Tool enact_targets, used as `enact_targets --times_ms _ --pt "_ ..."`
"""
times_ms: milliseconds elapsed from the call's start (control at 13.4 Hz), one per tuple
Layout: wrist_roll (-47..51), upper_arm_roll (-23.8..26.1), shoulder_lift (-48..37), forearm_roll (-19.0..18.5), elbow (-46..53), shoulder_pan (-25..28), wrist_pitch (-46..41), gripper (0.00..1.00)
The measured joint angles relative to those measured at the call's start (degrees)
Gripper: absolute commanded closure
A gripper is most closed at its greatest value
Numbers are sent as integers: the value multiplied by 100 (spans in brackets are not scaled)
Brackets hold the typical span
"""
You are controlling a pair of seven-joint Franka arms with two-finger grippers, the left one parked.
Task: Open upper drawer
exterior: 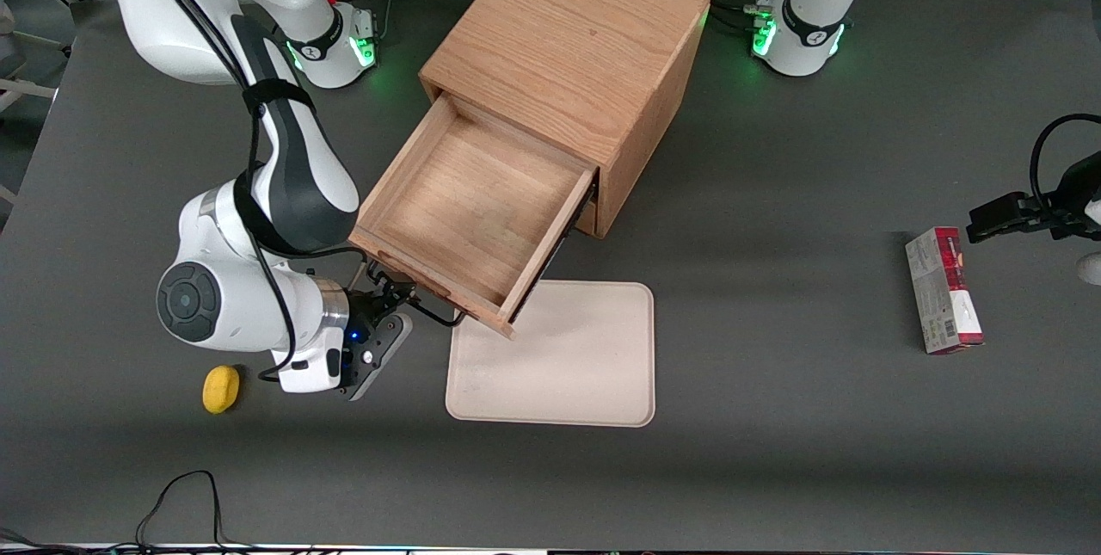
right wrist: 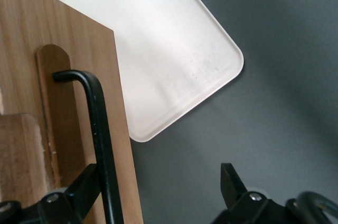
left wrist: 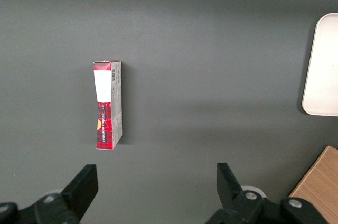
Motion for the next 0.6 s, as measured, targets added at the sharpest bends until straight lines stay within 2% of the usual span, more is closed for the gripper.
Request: enact_targets --times_ms 374,598 --pt "6 -72 -193 -9 395 -83 -666 0" --pt "4 -370 -568 -11 436 -215 -1117 0"
